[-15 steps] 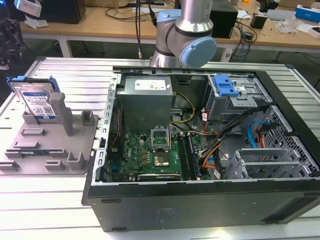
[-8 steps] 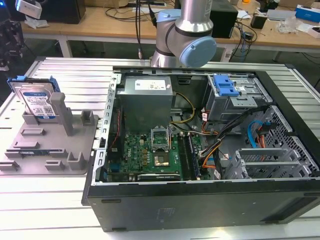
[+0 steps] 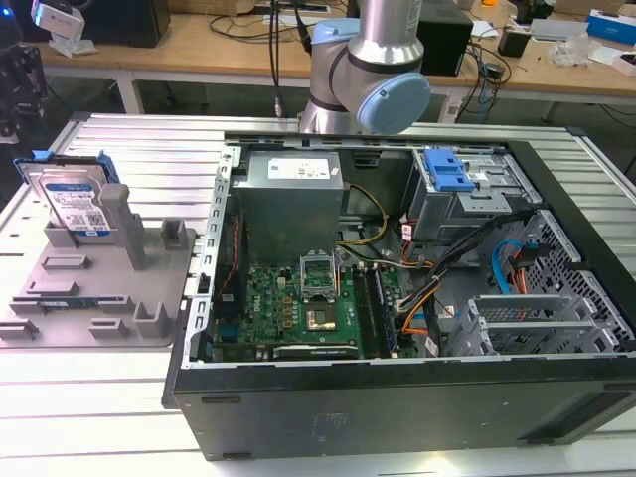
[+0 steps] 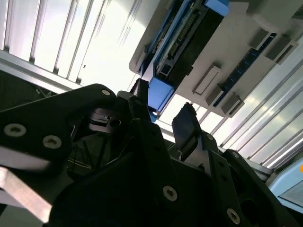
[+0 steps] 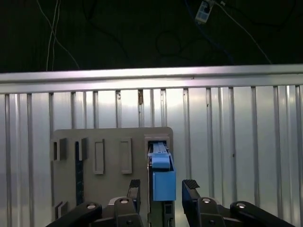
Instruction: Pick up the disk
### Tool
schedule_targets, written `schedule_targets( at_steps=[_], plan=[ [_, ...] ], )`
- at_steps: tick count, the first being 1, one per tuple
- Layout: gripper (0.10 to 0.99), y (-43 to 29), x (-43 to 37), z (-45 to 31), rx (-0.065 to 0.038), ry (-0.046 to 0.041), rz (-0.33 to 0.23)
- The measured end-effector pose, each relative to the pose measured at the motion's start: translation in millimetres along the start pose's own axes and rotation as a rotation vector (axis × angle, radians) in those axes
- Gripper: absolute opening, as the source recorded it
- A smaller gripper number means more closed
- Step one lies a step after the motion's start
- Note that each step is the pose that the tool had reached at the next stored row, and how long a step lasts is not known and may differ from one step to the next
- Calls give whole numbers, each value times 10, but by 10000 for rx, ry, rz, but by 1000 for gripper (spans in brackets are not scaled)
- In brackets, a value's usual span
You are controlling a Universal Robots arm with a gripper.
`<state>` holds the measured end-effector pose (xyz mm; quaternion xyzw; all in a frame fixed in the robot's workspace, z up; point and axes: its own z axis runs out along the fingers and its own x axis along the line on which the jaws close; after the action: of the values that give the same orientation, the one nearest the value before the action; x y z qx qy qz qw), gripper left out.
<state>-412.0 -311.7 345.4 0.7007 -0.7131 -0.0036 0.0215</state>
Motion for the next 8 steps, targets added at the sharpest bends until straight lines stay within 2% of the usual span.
schedule_targets(
  at_steps=[8],
  plan=[
    [482,-35,1,62,-29,3,-100]
  ],
)
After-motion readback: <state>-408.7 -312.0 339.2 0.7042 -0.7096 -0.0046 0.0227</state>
